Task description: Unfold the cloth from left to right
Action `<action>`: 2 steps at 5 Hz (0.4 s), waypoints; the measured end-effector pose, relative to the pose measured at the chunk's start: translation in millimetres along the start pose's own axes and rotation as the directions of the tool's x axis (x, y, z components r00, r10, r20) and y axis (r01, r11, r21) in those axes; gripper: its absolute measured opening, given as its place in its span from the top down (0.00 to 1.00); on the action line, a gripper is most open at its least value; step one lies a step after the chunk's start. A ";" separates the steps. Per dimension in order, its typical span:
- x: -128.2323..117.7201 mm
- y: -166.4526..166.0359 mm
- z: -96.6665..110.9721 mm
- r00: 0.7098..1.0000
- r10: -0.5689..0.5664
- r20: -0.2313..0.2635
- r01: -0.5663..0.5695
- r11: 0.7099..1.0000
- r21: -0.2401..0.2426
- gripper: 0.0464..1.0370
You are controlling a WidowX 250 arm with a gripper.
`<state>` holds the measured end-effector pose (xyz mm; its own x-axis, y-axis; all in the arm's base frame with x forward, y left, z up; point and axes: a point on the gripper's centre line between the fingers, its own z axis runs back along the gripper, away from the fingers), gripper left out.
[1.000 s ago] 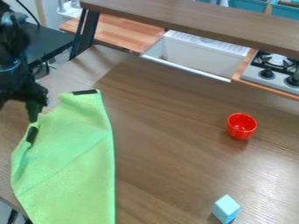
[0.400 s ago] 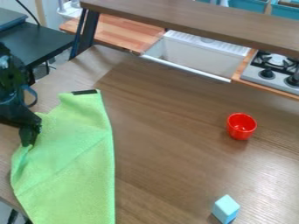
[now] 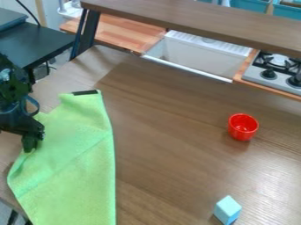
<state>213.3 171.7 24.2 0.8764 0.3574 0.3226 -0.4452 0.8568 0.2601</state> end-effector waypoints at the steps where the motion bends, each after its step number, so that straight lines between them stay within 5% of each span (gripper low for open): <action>1: -2.5 -5.3 5.7 1.000 0.016 -0.026 -0.017 0.999 -0.038 0.04; 2: 4.6 -6.9 14.2 0.998 0.051 -0.037 -0.053 0.996 -0.067 0.04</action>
<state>217.8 162.1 36.9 0.8589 0.4139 0.3016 -0.4778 0.8596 0.1811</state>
